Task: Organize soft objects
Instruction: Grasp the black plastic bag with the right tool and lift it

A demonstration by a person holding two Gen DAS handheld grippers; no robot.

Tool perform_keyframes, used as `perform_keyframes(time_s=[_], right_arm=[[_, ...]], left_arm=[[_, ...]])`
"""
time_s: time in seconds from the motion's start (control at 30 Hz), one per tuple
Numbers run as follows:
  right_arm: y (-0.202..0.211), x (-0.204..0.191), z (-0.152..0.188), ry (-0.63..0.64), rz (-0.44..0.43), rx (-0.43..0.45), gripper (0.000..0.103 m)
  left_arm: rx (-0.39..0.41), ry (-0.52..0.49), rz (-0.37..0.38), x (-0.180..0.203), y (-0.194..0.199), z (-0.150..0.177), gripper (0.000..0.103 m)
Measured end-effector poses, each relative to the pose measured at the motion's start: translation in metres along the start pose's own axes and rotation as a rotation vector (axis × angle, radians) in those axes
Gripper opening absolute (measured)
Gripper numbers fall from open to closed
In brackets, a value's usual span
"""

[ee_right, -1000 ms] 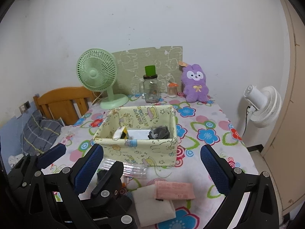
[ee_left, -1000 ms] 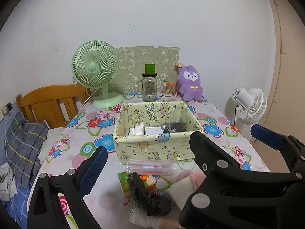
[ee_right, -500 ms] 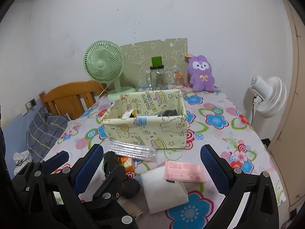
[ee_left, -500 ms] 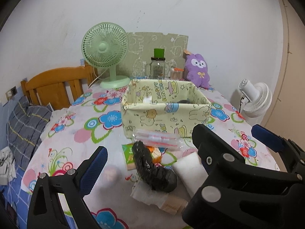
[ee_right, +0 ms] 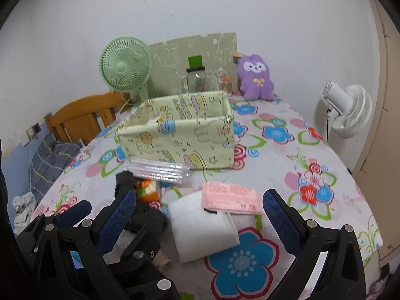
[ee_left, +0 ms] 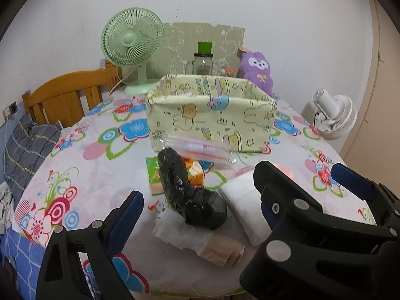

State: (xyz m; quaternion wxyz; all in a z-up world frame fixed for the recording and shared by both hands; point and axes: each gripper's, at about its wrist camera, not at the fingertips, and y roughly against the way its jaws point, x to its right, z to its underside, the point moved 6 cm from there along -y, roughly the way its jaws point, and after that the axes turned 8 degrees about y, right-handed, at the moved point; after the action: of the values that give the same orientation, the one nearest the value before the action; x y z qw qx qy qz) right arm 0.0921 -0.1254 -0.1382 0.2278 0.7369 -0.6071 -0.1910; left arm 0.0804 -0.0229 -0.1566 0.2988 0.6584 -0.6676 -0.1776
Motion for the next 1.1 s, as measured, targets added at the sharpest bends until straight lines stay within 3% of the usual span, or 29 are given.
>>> perform_keyframes(time_s=[0.37, 0.63, 1.1], right_arm=[[-0.015, 0.002, 0.018, 0.003, 0.005, -0.053, 0.103], [-0.016, -0.016, 0.013, 0.037, -0.063, -0.054, 0.1], [-0.046, -0.058, 0.011, 0.085, -0.181, -0.121, 0.076]], left_arm=[[-0.063, 0.006, 0.004, -0.003, -0.016, 0.017, 0.095], [-0.073, -0.016, -0.03, -0.018, -0.008, 0.011, 0.095], [-0.118, -0.005, -0.027, -0.048, -0.023, 0.008, 0.095]])
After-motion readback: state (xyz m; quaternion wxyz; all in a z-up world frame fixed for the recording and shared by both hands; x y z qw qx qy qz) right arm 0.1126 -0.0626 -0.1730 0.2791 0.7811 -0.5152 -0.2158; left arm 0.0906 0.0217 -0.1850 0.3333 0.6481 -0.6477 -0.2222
